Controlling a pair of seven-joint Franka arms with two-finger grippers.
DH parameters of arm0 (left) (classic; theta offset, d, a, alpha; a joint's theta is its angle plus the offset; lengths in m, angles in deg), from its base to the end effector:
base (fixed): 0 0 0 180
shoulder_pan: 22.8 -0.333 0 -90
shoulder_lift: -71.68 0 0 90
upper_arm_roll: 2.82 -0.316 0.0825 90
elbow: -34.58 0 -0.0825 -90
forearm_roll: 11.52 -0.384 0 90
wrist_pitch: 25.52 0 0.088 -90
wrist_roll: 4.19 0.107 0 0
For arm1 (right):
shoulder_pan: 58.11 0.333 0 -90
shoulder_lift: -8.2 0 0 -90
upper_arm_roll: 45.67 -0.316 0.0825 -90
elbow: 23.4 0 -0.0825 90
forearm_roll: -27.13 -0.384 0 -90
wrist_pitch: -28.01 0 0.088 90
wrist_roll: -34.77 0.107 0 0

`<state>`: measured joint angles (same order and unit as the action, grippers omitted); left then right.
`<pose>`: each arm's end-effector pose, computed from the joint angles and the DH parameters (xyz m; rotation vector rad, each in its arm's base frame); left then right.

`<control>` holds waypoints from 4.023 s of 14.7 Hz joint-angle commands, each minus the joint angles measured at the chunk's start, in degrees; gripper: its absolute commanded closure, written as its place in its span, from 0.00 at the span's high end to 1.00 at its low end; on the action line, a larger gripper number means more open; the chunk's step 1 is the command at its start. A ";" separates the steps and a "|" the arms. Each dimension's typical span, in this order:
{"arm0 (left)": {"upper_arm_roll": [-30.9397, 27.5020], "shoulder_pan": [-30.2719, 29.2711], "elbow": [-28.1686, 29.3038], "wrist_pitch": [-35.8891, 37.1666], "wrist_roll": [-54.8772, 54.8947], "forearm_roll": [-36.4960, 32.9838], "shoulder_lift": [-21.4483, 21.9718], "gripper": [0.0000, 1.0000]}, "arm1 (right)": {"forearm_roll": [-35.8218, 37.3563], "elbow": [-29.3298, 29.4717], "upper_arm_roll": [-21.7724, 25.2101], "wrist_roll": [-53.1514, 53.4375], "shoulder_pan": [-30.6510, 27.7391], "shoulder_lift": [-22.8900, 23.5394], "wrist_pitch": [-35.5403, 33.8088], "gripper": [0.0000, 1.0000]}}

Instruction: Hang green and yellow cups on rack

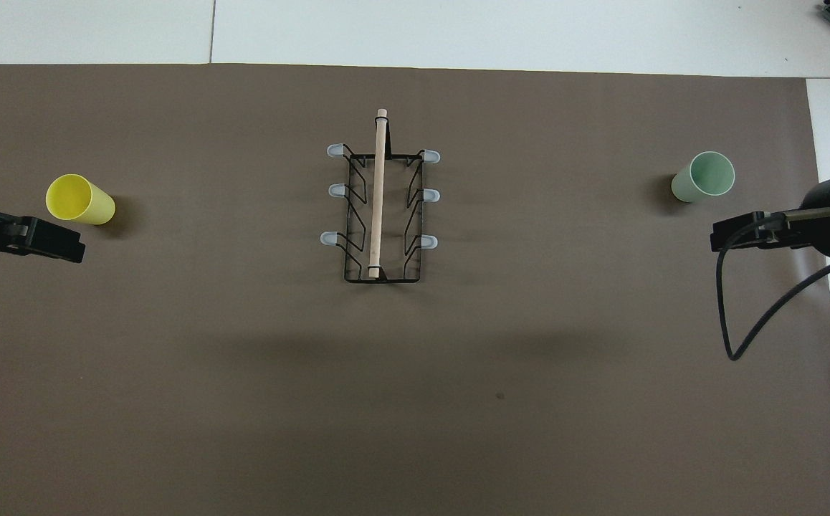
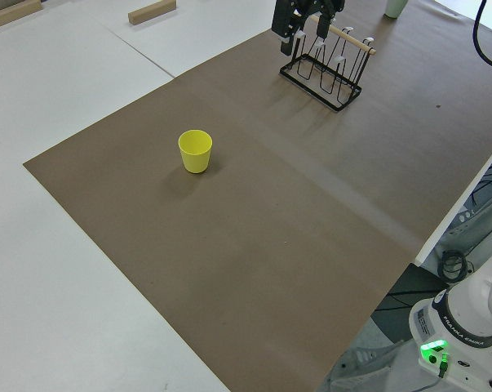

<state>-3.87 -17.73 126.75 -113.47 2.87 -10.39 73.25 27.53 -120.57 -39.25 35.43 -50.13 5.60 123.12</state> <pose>0.5401 -0.0400 0.6187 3.1047 -0.3016 -0.0713 0.5464 0.0129 0.5977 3.1397 0.0257 0.0144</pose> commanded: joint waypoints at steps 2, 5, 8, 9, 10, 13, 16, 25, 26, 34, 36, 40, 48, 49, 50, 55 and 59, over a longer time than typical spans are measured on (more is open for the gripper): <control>-0.44 0.12 -0.24 -0.20 -0.38 -0.43 0.54 1.00 | -0.58 1.27 0.61 -1.19 0.46 0.49 -1.51 1.00; -0.53 0.47 -0.07 -0.03 -0.47 -0.52 0.63 1.00 | 0.46 1.27 0.53 -1.28 0.55 0.66 -1.68 1.00; -0.53 0.73 0.20 0.06 -0.47 -0.60 0.63 1.00 | 3.02 2.84 0.52 -5.03 -0.32 1.28 -2.47 1.00; -0.53 0.64 0.37 -0.20 -0.56 -0.60 0.63 1.00 | 3.72 5.29 0.61 -6.80 -0.50 3.37 -3.86 1.00; -0.53 0.64 0.38 -0.64 -0.30 -0.60 0.72 1.00 | 5.03 8.71 0.53 -7.34 -0.50 5.39 -5.44 1.00; -0.53 0.64 0.11 -0.99 -0.91 -0.17 0.54 1.00 | 7.76 13.13 0.52 -7.52 -0.41 8.83 -7.13 1.00; -0.71 0.55 -0.50 -0.90 -3.02 0.71 -0.34 1.00 | 13.54 13.14 0.52 -10.40 -0.24 11.90 -5.82 1.00; -6.85 0.29 -10.50 -0.82 -20.32 9.49 -11.31 1.00 | 36.92 4.02 0.35 -34.49 4.06 20.96 5.51 1.00; -8.25 0.38 -11.22 -0.99 -22.95 10.90 -12.54 1.00 | 38.78 2.69 0.35 -34.59 4.94 20.97 6.48 1.00; -18.10 -0.06 -14.74 -3.63 -46.05 24.87 -20.10 0.99 | 53.00 -9.26 0.35 -60.92 3.90 17.89 19.56 1.00; -19.69 -0.15 -14.92 -4.76 -53.17 27.86 -22.48 0.99 | 57.32 -8.75 0.35 -61.39 4.86 20.95 18.80 1.00; -21.36 -3.30 -17.19 -6.88 -63.20 34.09 -29.32 0.99 | 59.97 -4.71 0.35 -58.16 6.97 27.73 17.74 1.00; -21.10 -10.61 -18.09 -15.13 -69.10 41.65 -37.43 1.00 | 66.99 -1.89 0.35 -53.57 8.02 32.57 20.80 1.00; -21.19 -10.78 -16.86 -15.49 -69.46 42.11 -37.69 1.00 | 67.09 -1.89 0.35 -53.14 7.94 33.01 22.38 1.00; -21.27 -11.04 -16.07 -15.49 -69.47 42.81 -38.04 1.00 | 67.36 -1.80 0.35 -51.65 8.02 34.05 22.66 1.00; -21.19 -11.93 -11.07 -16.90 -68.85 46.58 -38.84 1.00 | 68.85 -1.45 0.35 -47.78 9.17 36.70 22.66 1.00; -21.28 -11.66 -2.56 -19.08 -67.45 50.79 -35.24 1.00 | 72.01 -3.03 0.35 -45.23 8.11 36.96 23.36 1.00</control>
<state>-24.94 -30.10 117.13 -129.69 -65.57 37.39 34.13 96.30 -123.08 -38.72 -11.84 -40.89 42.12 145.25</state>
